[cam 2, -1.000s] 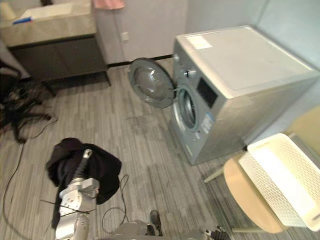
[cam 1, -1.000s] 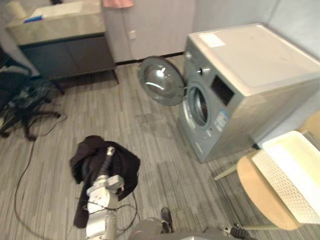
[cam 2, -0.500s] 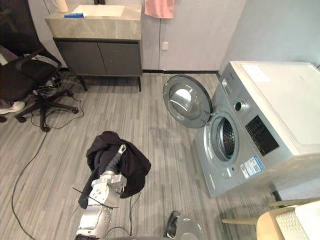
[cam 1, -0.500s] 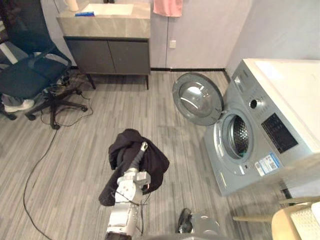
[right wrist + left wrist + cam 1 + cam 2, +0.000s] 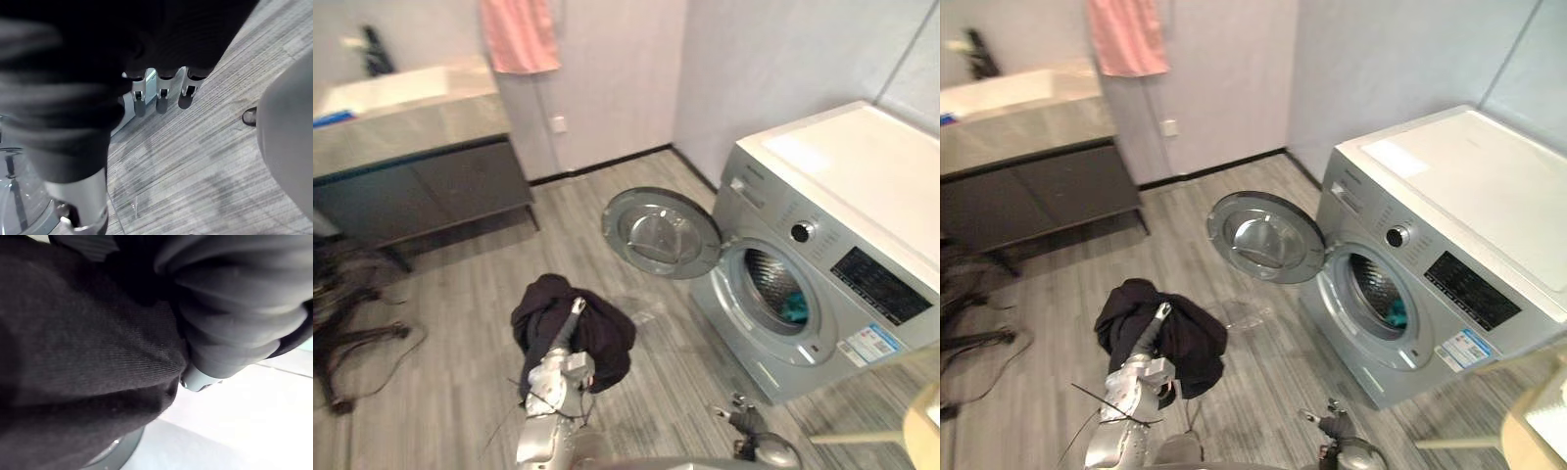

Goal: Pick up the laundry basket with both hands and put the clothes into the washing machine.

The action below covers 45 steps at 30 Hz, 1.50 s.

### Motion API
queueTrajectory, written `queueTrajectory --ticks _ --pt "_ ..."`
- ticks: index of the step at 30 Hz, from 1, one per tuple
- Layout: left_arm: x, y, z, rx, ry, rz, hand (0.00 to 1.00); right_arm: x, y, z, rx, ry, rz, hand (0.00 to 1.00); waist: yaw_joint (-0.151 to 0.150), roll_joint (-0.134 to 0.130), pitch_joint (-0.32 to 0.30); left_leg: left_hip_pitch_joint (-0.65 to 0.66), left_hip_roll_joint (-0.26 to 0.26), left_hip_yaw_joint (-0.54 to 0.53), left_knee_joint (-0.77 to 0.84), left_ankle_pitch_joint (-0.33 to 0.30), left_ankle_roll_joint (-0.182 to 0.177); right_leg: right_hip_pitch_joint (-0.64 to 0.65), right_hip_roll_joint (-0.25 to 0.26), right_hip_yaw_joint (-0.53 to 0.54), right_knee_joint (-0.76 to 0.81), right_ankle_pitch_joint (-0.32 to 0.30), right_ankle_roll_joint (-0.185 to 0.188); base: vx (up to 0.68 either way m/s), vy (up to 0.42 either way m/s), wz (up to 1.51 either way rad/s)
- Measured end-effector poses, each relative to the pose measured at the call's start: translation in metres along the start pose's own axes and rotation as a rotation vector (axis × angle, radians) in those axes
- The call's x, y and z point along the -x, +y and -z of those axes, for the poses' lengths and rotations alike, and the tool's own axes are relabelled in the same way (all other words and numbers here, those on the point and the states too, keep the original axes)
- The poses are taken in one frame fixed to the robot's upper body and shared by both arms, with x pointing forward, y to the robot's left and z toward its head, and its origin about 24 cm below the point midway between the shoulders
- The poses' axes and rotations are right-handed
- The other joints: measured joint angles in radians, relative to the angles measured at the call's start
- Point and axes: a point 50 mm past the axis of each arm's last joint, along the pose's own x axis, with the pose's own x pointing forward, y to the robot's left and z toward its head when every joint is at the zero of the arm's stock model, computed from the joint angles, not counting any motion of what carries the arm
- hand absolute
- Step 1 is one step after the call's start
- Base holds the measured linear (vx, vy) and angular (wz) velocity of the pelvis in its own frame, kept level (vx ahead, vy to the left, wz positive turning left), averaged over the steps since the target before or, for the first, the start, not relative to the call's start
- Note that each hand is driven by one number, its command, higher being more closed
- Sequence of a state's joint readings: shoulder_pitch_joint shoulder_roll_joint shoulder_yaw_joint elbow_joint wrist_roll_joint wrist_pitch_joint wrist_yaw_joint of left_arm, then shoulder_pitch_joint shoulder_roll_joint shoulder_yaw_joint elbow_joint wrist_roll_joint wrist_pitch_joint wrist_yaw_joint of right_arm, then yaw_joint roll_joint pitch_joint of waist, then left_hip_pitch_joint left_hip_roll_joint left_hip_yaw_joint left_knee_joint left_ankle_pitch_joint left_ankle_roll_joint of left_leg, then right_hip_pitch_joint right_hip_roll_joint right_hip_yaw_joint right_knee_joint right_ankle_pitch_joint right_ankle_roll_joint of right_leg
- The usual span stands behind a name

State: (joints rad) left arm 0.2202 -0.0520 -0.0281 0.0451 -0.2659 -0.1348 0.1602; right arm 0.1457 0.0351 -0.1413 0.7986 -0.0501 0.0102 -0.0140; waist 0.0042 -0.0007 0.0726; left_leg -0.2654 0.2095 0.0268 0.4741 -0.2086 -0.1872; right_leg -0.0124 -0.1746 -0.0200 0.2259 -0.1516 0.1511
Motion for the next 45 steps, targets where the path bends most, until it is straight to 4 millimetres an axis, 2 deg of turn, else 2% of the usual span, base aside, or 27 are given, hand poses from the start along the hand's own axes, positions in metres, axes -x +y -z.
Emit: queueTrajectory --ticks 2,3,4,5,6,7,9,10,11,13,16,18,20,21,22,23,25,26,27,29,30,31,32,34,36,41,45 --pt "0.002 0.009 0.0 -0.023 0.004 -0.019 1.0 0.0 0.011 0.005 -0.009 0.024 -0.025 0.0 0.025 -0.019 -0.01 0.041 0.028 0.134 -0.003 -0.042 0.019 -0.046 -0.032 -0.072 0.001 0.062 -0.003 0.09 0.341 -1.71" --pt "0.005 0.019 0.002 -0.044 0.016 -0.042 1.0 -0.002 0.015 0.005 0.007 0.035 -0.046 0.0 0.023 -0.02 -0.01 0.094 0.036 0.229 -0.048 -0.044 0.022 -0.077 -0.068 -0.225 0.03 0.067 -0.034 0.03 0.165 -1.68" --pt "0.007 0.024 0.004 -0.047 0.023 -0.057 1.0 -0.003 0.016 0.004 0.018 0.037 -0.057 0.0 0.018 -0.016 -0.01 0.115 0.039 0.272 -0.066 -0.044 0.022 -0.086 -0.088 -0.308 0.038 0.064 -0.053 0.02 0.19 -2.02" --pt "0.008 0.027 0.004 -0.047 0.028 -0.07 1.0 -0.004 0.015 0.003 0.048 0.038 -0.067 0.0 0.014 -0.007 -0.013 0.139 0.045 0.344 -0.09 -0.052 0.027 -0.094 -0.096 -0.45 0.028 0.07 -0.112 0.01 0.151 -1.83" --pt "0.007 0.026 0.004 -0.041 0.025 -0.065 1.0 -0.006 0.012 0.0 0.075 0.037 -0.064 0.0 0.014 0.017 -0.011 0.14 0.064 0.395 -0.092 -0.061 0.026 -0.117 -0.096 -0.487 -0.002 0.088 -0.144 0.01 0.135 -1.75" --pt "0.006 0.026 0.004 -0.042 0.024 -0.062 1.0 -0.008 0.011 -0.001 0.086 0.043 -0.067 0.0 0.015 0.025 -0.012 0.138 0.073 0.418 -0.092 -0.062 0.024 -0.132 -0.096 -0.499 -0.017 0.095 -0.15 0.05 0.096 -1.56" --pt "-0.004 0.034 0.01 -0.083 0.057 -0.056 1.0 -0.009 0.011 -0.004 0.108 0.043 -0.08 0.0 0.009 0.026 -0.013 0.141 0.089 0.469 -0.092 -0.061 0.022 -0.168 -0.095 -0.499 -0.062 0.141 -0.115 0.11 0.0 -1.01" --pt "-0.009 0.037 0.018 -0.101 0.101 -0.059 1.0 -0.01 0.01 -0.005 0.121 0.045 -0.078 0.0 0.011 0.021 -0.014 0.162 0.093 0.469 -0.098 -0.06 0.022 -0.166 -0.092 -0.5 -0.059 0.192 -0.076 0.16 -0.1 -0.56" --pt "-0.009 0.038 0.023 -0.104 0.125 -0.064 1.0 -0.01 0.008 -0.006 0.134 0.046 -0.075 0.0 0.012 0.024 -0.012 0.176 0.097 0.471 -0.108 -0.059 0.021 -0.161 -0.086 -0.502 -0.048 0.192 -0.07 0.22 -0.132 -0.65" --pt "-0.004 0.032 0.04 -0.09 0.197 -0.052 1.0 -0.012 -0.007 -0.013 0.161 0.027 -0.045 0.0 0.0 0.056 0.006 0.266 0.092 0.497 -0.185 -0.038 0.006 -0.163 -0.09 -0.504 0.038 0.131 -0.08 0.23 -0.114 -0.4" --pt "0.003 0.021 0.058 -0.08 0.278 -0.002 1.0 -0.012 -0.022 -0.01 0.194 0.047 -0.023 0.0 -0.034 0.057 0.005 0.315 0.107 0.498 -0.207 -0.035 -0.005 -0.169 -0.098 -0.509 0.167 0.016 -0.071 0.2 -0.156 0.12" --pt "0.008 0.024 0.068 -0.067 0.327 -0.014 1.0 -0.011 -0.026 -0.004 0.192 0.073 -0.014 0.0 -0.044 0.054 0.004 0.306 0.157 0.502 -0.139 -0.043 0.009 -0.165 -0.066 -0.517 0.19 -0.042 -0.076 0.17 -0.212 -0.22" --pt "0.015 0.038 0.082 -0.06 0.406 -0.075 1.0 -0.011 -0.025 -0.003 0.199 0.077 -0.015 0.0 -0.041 0.058 0.007 0.213 0.288 0.455 0.133 0.016 0.259 -0.125 0.029 -0.493 0.161 -0.064 -0.101 0.25 -0.316 -0.73" --pt "0.017 0.041 0.084 -0.057 0.423 -0.093 1.0 -0.011 -0.026 -0.003 0.205 0.077 -0.014 0.0 -0.041 0.062 0.009 0.194 0.314 0.424 0.195 0.055 0.285 -0.107 0.052 -0.484 0.145 -0.066 -0.106 0.29 -0.294 -0.78" --pt "0.019 0.044 0.088 -0.05 0.446 -0.12 1.0 -0.011 -0.027 -0.003 0.22 0.079 -0.008 0.0 -0.037 0.059 0.018 0.137 0.351 0.345 0.329 0.163 0.284 -0.065 0.082 -0.452 0.105 -0.071 -0.119 0.35 -0.231 -0.76" --pt "0.02 0.044 0.091 -0.036 0.459 -0.126 1.0 -0.011 -0.028 -0.003 0.227 0.082 0.003 0.0 -0.024 0.046 0.031 0.084 0.334 0.276 0.453 0.087 0.195 -0.035 0.089 -0.419 0.083 -0.074 -0.125 0.28 -0.165 -0.76" --pt "0.018 0.045 0.089 -0.035 0.453 -0.138 1.0 -0.01 -0.031 0.001 0.229 0.098 0.011 0.0 -0.013 0.023 0.046 0.021 0.274 0.243 0.528 -0.008 0.14 0.01 0.084 -0.373 0.043 -0.074 -0.125 0.29 -0.049 -0.66" --pt "0.015 0.049 0.086 -0.034 0.439 -0.167 1.0 -0.01 -0.031 0.002 0.229 0.105 0.01 0.0 -0.008 0.009 0.055 -0.013 0.235 0.243 0.502 -0.033 0.131 0.039 0.079 -0.355 0.023 -0.074 -0.124 0.36 0.018 -0.55" --pt "0.013 0.052 0.084 -0.034 0.432 -0.178 1.0 -0.01 -0.03 0.002 0.228 0.106 0.01 0.0 -0.005 0.003 0.059 -0.031 0.215 0.243 0.473 -0.039 0.133 0.05 0.075 -0.348 0.018 -0.074 -0.124 0.35 0.094 -0.43" --pt "0.003 0.058 0.08 -0.044 0.42 -0.203 1.0 -0.012 -0.027 0.0 0.227 0.102 0.015 0.0 0.009 -0.024 0.087 -0.093 0.125 0.238 0.234 -0.032 0.129 0.081 0.044 -0.335 0.02 -0.074 -0.123 0.26 0.183 -0.33" --pt "0.001 0.058 0.08 -0.047 0.423 -0.206 1.0 -0.012 -0.027 0.0 0.227 0.1 0.018 0.0 0.01 -0.025 0.091 -0.096 0.096 0.225 0.135 -0.014 0.126 0.086 0.036 -0.336 0.024 -0.074 -0.115 0.27 0.272 -0.33" --pt "0.001 0.058 0.082 -0.043 0.433 -0.215 1.0 -0.012 -0.032 -0.002 0.232 0.091 0.03 0.0 0.011 -0.002 0.094 -0.094 0.055 0.188 -0.03 0.145 0.14 0.09 0.037 -0.339 0.035 -0.076 -0.076 0.25 0.213 -0.2" --pt "-0.003 0.063 0.083 -0.061 0.444 -0.233 1.0 -0.012 -0.021 0.0 0.217 0.093 0.011 0.0 0.006 -0.042 0.107 -0.084 0.018 0.2 -0.024 0.133 0.145 0.095 -0.001 -0.337 0.018 -0.074 -0.053 0.25 0.19 -0.12" --pt "-0.013 0.066 0.08 -0.092 0.445 -0.226 1.0 -0.012 -0.006 0.001 0.189 0.083 -0.022 0.0 0.002 -0.072 0.106 -0.097 -0.004 0.2 -0.037 0.13 0.15 0.092 -0.01 -0.337 -0.024 -0.018 -0.048 0.21 0.137 0.06" --pt "-0.013 0.067 0.082 -0.128 0.463 -0.207 1.0 -0.011 0.005 0.002 0.168 0.079 -0.045 0.0 0.006 -0.079 0.109 -0.087 -0.003 0.218 -0.034 0.129 0.152 0.088 -0.017 -0.328 -0.028 0.039 -0.031 0.18 0.141 -0.19" --pt "-0.002 0.063 0.096 -0.17 0.529 -0.17 1.0 -0.014 0.007 -0.009 0.189 0.044 -0.047 0.0 0.008 -0.062 0.123 -0.036 -0.001 0.297 -0.052 0.117 0.166 0.018 -0.059 -0.244 0.06 0.075 -0.02 0.04 0.069 -0.49" --pt "0.003 0.056 0.105 -0.202 0.567 -0.126 1.0 -0.015 0.007 -0.013 0.213 0.034 -0.06 0.0 0.007 -0.058 0.128 -0.036 -0.014 0.302 -0.082 0.116 0.167 0.01 -0.07 -0.262 0.036 0.078 -0.015 -0.04 0.01 -0.16"
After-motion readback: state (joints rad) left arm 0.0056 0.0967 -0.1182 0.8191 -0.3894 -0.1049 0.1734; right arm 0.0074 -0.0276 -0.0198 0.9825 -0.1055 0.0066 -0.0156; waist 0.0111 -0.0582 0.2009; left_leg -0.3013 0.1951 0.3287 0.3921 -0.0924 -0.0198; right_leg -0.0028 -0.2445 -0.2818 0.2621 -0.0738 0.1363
